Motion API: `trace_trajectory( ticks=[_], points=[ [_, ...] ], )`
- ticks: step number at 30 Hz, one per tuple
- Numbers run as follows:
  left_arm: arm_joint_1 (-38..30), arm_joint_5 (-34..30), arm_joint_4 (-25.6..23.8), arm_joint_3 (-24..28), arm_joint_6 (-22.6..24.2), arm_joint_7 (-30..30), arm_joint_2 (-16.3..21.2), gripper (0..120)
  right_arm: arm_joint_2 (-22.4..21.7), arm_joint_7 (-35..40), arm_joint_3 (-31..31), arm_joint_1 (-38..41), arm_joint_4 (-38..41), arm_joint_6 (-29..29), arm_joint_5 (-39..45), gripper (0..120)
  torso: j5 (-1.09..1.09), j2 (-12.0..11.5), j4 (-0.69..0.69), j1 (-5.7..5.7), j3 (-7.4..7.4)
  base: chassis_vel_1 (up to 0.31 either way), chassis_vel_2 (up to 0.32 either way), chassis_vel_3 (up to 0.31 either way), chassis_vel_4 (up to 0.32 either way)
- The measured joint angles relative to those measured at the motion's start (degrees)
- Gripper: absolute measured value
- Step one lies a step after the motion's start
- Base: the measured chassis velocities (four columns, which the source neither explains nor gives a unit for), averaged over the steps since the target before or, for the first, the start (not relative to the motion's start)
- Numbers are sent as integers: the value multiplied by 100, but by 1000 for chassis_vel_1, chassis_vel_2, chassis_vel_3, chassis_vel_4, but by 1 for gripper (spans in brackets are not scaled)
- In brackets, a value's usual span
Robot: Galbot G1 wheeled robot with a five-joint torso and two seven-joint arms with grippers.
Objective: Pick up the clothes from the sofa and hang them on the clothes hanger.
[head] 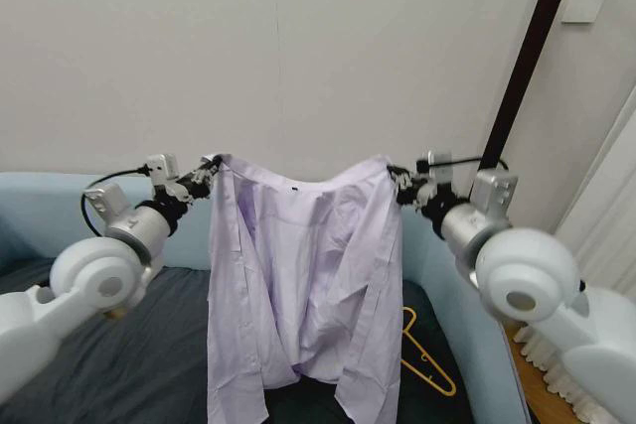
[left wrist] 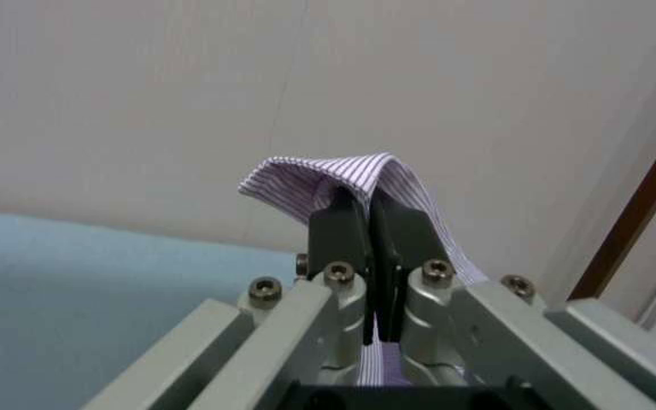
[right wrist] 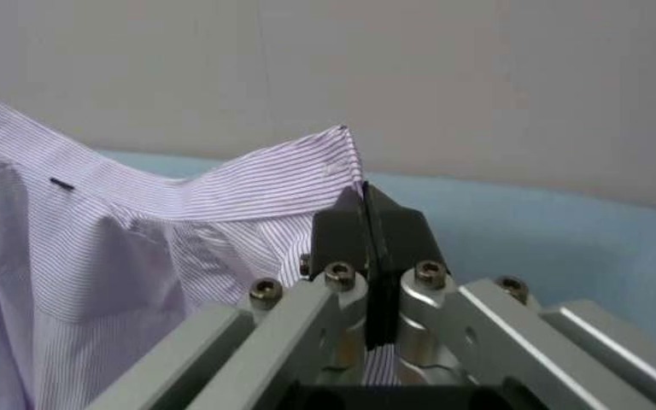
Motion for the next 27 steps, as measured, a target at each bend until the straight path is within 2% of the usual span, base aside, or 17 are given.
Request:
trace_trajectory(
  ticks=[3,4,7,9,13,18,27],
  points=[
    [408,277,155,0,-73,54,-306,0,438,-93,16,-495,-267,66,-336,0,1,0,3,-1,-1,0,0,0,0],
    [408,277,155,0,-73,54,-306,0,438,-93,16,-495,-267,66,-336,0,1,0,3,-1,-1,0,0,0,0],
    [1077,737,280,-57,-179,131,-687,0,1011,-193,-204,-880,-716,146,-790,0,-3,0,6,0,-1,0,0,0,0],
    [1202,857,339,-72,-212,156,-767,0,1103,-218,-244,-947,-809,176,-894,0,0,0,8,-1,0,0,0,0,0],
    [1919,1566,951,-189,-448,346,-1371,0,1557,-513,-361,-1500,-1420,415,-1622,0,-1,0,3,-1,-1,0,0,0,0],
    [2115,1924,1368,-134,-575,490,-1696,0,1804,-712,-402,-1685,-2047,631,-1993,0,-1,0,3,-2,-1,0,0,0,0],
    [2055,2007,1865,-61,-593,531,-1990,0,2157,-923,-524,-1540,-3007,729,-2072,0,-1,1,5,-2,-1,0,0,0,0]
  ],
)
